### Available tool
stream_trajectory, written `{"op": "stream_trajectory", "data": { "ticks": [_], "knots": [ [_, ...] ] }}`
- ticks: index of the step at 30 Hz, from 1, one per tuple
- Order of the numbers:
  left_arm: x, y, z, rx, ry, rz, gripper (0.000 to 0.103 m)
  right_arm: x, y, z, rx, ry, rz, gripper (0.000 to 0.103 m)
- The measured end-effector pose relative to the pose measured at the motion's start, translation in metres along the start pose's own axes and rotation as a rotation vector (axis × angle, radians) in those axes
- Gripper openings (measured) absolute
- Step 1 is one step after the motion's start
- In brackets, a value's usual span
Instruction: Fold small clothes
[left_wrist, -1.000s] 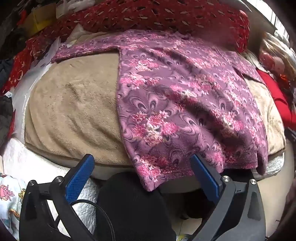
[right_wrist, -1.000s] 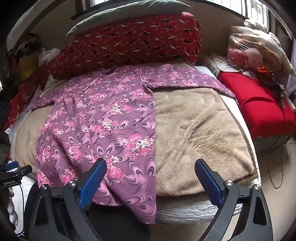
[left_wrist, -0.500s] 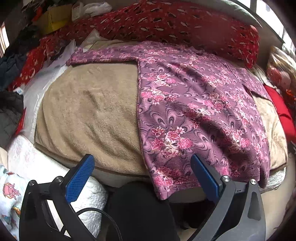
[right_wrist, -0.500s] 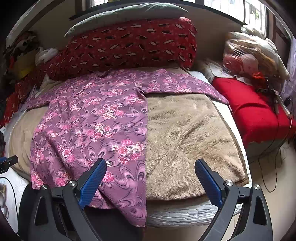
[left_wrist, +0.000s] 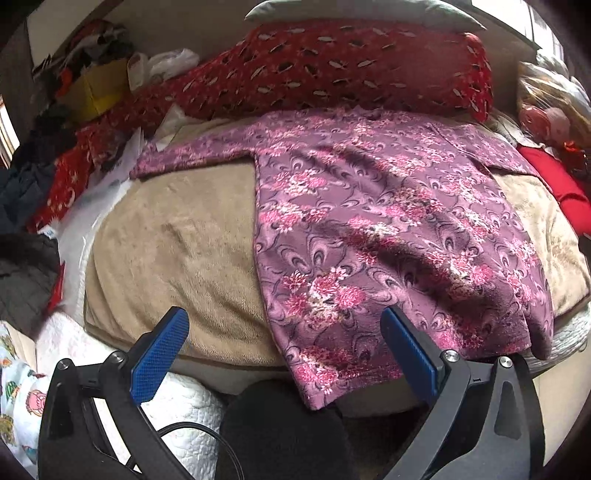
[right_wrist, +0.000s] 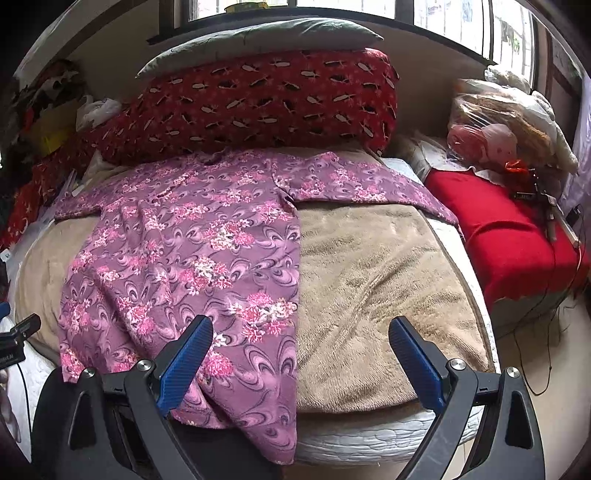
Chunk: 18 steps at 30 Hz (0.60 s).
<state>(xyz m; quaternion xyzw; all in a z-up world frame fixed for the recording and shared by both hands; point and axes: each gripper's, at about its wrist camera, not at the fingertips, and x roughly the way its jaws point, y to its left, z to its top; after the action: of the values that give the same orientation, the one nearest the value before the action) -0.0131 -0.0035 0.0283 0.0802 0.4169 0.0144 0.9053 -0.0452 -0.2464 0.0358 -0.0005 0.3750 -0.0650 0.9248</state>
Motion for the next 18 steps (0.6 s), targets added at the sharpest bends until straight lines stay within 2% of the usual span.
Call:
{"op": "stream_trajectory", "data": {
  "ticks": [5,18],
  "knots": [
    [-0.005,-0.007,0.0,0.024,-0.009,-0.003,0.103,-0.002,0.0,0.002,0.007,-0.018,0.003,0.096],
    [-0.019,-0.013,-0.005,0.011,-0.019,-0.032,0.103,-0.02,-0.003,-0.003,0.015,-0.054,-0.001,0.096]
  ]
}}
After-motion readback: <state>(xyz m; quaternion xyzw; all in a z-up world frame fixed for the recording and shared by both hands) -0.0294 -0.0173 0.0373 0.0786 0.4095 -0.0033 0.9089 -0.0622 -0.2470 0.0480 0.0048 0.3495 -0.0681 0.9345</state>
